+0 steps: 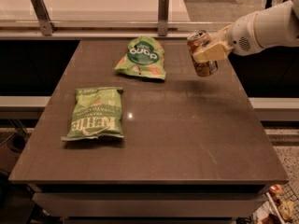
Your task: Knock orange can over
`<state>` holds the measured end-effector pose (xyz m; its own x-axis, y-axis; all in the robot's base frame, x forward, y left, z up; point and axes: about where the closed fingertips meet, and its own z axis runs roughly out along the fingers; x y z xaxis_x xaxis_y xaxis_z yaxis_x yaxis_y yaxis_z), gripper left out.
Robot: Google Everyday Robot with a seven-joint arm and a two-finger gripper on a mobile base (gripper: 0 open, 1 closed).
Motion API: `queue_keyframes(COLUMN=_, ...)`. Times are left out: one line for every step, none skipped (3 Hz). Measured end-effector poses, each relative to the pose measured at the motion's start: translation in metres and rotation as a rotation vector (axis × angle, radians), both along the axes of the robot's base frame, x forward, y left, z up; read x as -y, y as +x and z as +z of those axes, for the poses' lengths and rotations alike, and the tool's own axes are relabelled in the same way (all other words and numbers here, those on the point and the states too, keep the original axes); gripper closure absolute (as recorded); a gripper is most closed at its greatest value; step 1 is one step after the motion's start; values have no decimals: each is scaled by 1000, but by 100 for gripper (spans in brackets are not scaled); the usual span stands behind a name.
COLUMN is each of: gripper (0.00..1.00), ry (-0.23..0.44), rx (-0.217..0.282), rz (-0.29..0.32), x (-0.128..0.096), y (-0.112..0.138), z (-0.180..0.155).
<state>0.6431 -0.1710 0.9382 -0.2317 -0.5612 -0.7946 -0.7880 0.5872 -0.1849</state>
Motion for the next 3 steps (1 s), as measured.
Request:
queue_keyframes(gripper=100, ry=-128, rx=-52, rz=-54, x=3, y=-9, z=-4)
queue_keyframes(gripper=100, ry=-276, rx=-123, rz=-87, x=5, y=-18, z=-16)
queue_keyframes(gripper=100, ry=-401, rx=-206, rz=-73, x=2, y=-30, z=-34)
